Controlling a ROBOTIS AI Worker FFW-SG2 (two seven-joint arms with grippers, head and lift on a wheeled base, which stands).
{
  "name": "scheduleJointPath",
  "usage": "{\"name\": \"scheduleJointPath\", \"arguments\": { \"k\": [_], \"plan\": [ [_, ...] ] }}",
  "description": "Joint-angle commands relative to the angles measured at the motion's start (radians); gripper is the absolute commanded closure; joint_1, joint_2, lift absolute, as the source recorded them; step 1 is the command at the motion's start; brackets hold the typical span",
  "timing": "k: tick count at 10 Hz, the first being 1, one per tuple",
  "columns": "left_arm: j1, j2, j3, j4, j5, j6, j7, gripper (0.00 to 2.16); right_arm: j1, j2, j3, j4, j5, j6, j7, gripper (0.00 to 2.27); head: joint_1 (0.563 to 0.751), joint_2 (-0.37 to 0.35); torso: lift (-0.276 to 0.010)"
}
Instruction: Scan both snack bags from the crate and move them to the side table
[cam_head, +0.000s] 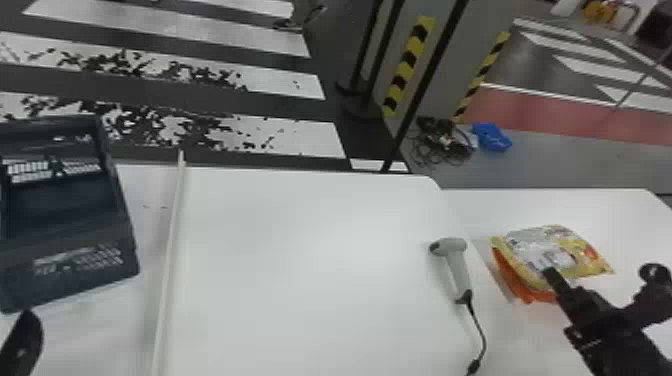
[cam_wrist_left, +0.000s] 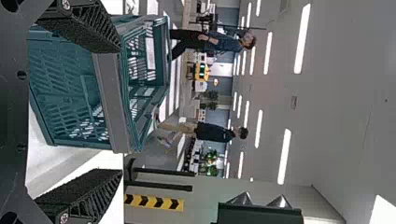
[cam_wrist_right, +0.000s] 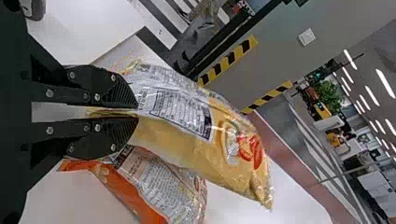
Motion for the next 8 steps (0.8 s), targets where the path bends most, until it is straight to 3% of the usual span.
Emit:
{"name": "scheduleJointPath", "arguments": {
  "k": [1, 4, 6, 8],
  "plan": [
    [0.000, 0.002, 0.000, 0.001, 0.004, -0.005, 0.000, 0.08, 0.000, 0.000, 0.001, 0.004, -0.008, -0.006, 0.000, 0.00, 0.695, -0.350, -0.099],
    [0.002, -0.001, 0.002, 0.000, 0.004, -0.014, -0.002, 0.08, 0.018, 0.005, -0.001, -0.008, -0.024, -0.070, -0.003, 0.05, 0.695, -0.350, -0.099],
    [0.003, -0.003, 0.003, -0.003, 0.004, -0.018, -0.002, 0.08, 0.077, 0.036, 0.035, -0.108, -0.004, -0.180, -0.021, 0.05, 0.695, -0.350, -0.099],
    [0.003, -0.006, 0.005, -0.006, 0.004, -0.014, -0.005, 0.08, 0.130, 0.094, 0.084, -0.243, 0.167, -0.355, -0.070, 0.05, 0.695, -0.350, -0.099]
  ]
}}
